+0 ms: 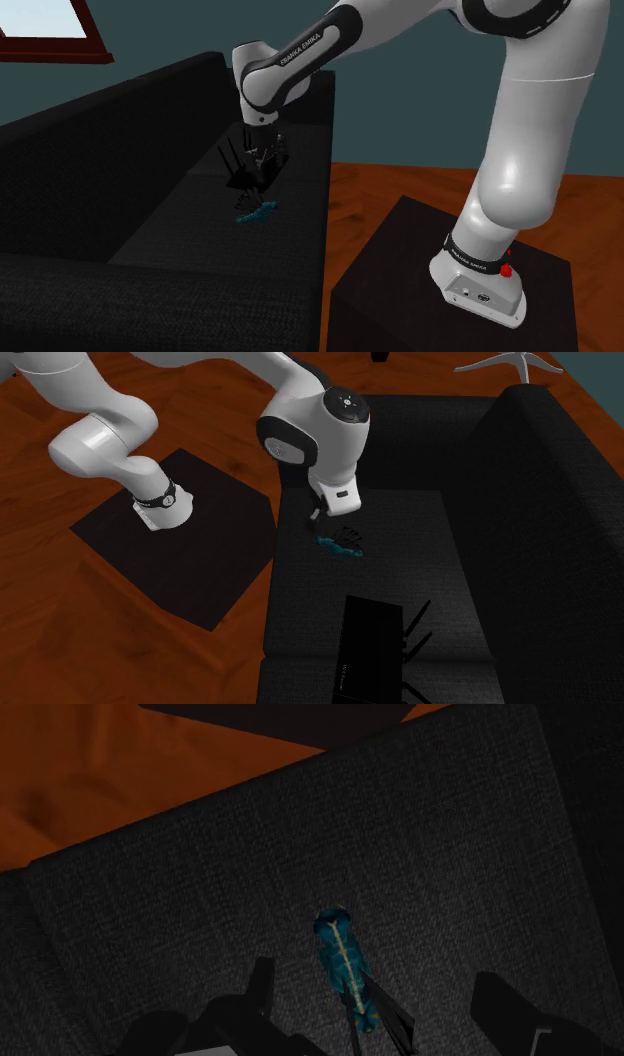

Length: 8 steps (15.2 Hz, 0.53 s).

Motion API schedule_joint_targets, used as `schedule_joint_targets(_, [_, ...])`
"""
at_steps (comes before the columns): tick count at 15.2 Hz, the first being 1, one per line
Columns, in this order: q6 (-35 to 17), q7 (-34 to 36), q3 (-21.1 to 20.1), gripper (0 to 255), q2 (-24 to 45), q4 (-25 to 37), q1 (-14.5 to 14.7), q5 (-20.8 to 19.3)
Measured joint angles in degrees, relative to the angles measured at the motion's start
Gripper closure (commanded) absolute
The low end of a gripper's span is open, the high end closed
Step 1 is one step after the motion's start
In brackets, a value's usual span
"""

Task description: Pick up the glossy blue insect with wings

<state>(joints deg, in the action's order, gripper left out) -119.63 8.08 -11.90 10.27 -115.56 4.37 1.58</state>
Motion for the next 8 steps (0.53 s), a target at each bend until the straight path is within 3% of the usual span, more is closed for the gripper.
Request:
schedule_joint_targets(5, [-0.07, 1.70, -0.28, 0, 10.90, 9.50, 1.95, -2.35])
schedule_joint_targets(8, [-1.21, 2.02, -0.18, 0, 13.34, 10.61, 2.36, -2.85])
